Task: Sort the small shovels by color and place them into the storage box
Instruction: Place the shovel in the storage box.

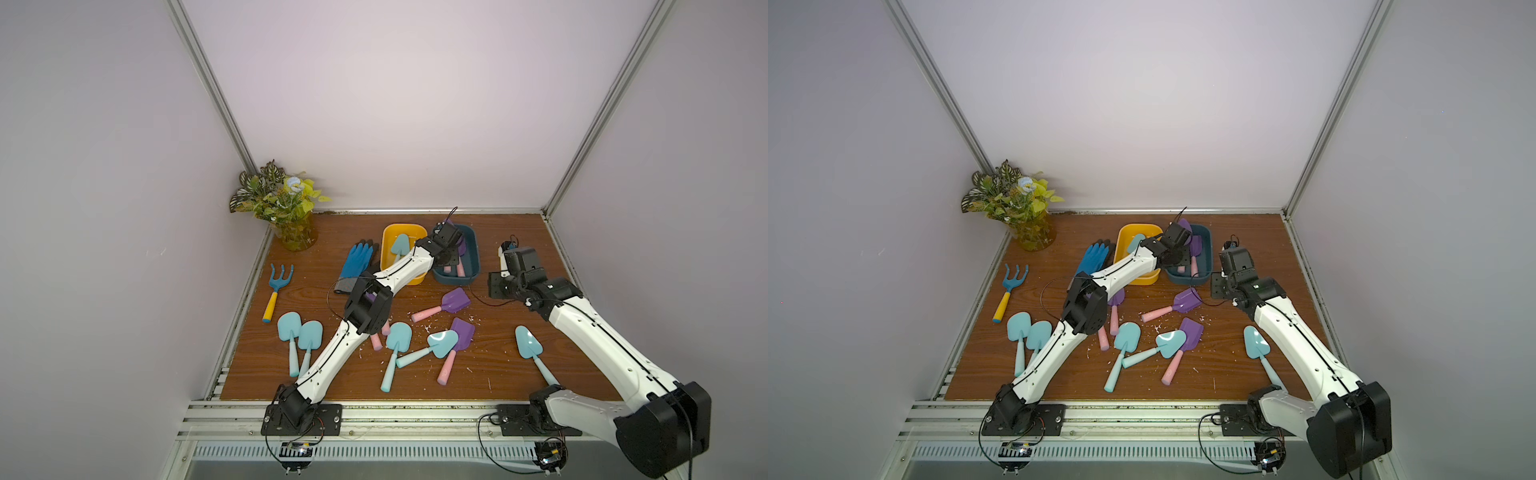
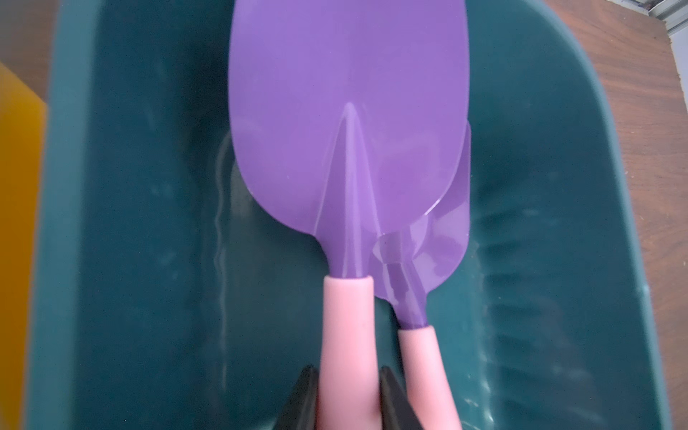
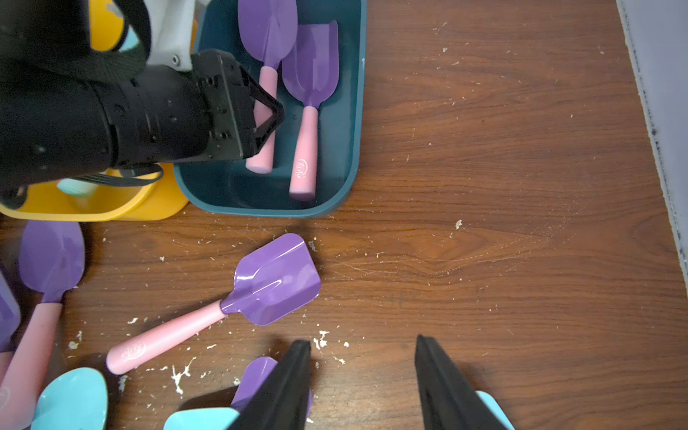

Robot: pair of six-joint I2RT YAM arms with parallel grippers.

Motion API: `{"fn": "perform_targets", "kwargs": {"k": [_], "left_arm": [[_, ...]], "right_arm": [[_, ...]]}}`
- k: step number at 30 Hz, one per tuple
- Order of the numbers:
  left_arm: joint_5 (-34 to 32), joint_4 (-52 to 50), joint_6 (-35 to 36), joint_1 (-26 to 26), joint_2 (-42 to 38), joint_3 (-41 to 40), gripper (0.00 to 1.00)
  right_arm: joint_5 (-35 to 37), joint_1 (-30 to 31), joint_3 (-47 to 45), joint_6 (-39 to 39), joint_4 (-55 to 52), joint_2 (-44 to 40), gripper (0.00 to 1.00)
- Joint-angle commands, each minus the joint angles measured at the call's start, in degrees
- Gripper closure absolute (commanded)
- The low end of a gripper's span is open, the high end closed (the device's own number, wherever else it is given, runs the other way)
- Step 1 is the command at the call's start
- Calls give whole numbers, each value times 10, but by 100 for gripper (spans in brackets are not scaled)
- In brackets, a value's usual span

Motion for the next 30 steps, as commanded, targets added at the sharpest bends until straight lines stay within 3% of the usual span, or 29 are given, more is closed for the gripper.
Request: {"fn": "perform_targets", "kwargs": {"k": [1,20,30], "left_arm": [[6,0,-7,6,3,-3,71],[6,-1,-4,0,-13,-5,59],[-55,2,48,-26,-110,-9,45]], "right_arm": [[-5,-3,0,-4,7,-6,48],[1,-5,11,-2,-10,-20,48],[4,-5,27,13,-16,-47,48]]}}
